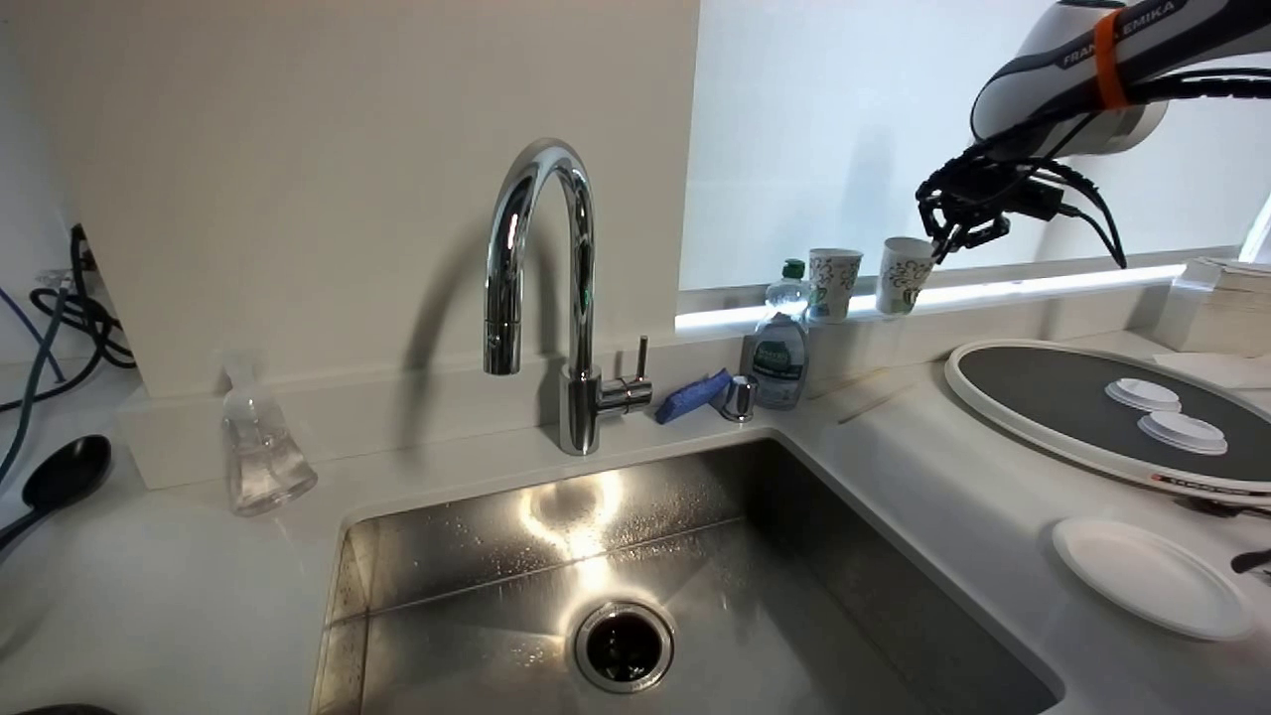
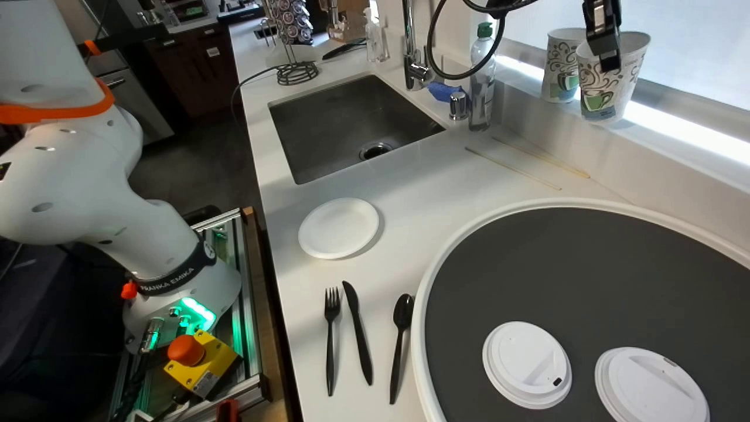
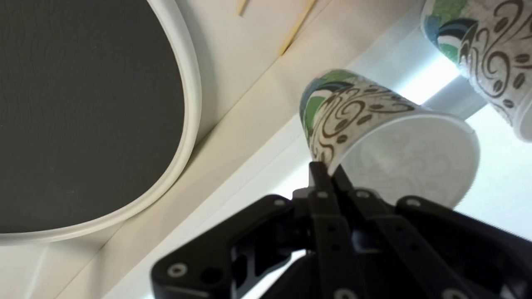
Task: Put the coffee cups on the windowsill.
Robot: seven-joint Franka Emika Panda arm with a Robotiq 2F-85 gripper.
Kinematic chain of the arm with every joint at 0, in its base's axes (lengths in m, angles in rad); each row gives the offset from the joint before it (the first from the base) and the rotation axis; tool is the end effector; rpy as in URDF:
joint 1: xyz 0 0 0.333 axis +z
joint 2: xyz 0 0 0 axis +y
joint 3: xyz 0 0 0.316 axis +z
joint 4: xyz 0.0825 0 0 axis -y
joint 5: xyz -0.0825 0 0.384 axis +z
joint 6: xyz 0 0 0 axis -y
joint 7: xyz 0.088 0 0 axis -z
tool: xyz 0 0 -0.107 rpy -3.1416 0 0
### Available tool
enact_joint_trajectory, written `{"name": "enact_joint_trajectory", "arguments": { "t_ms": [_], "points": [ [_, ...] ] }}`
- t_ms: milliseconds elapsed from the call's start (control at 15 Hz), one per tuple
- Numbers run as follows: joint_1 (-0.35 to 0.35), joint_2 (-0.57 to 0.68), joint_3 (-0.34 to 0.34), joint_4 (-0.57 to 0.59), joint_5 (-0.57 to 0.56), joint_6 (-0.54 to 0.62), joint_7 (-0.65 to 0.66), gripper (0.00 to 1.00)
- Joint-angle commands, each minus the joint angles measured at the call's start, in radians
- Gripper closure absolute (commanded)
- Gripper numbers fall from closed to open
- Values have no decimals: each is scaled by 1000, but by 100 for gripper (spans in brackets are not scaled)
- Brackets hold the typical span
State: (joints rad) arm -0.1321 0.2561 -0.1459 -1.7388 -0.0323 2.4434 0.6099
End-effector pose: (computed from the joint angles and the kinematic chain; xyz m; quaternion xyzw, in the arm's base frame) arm 0.6457 -0.1755 0.4784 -0.8866 0.4038 -0.2254 0.0070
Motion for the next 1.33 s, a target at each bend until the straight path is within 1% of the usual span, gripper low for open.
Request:
{"name": "enact_joint_trajectory", "arguments": {
  "t_ms": [0,600,1267],
  "points": [
    [10,47,-14,74,26,-74,-21,99],
    [8,130,-14,215,30,-190,-20,99],
    [9,220,-11,355,38,-265,-11,99]
  ]
}}
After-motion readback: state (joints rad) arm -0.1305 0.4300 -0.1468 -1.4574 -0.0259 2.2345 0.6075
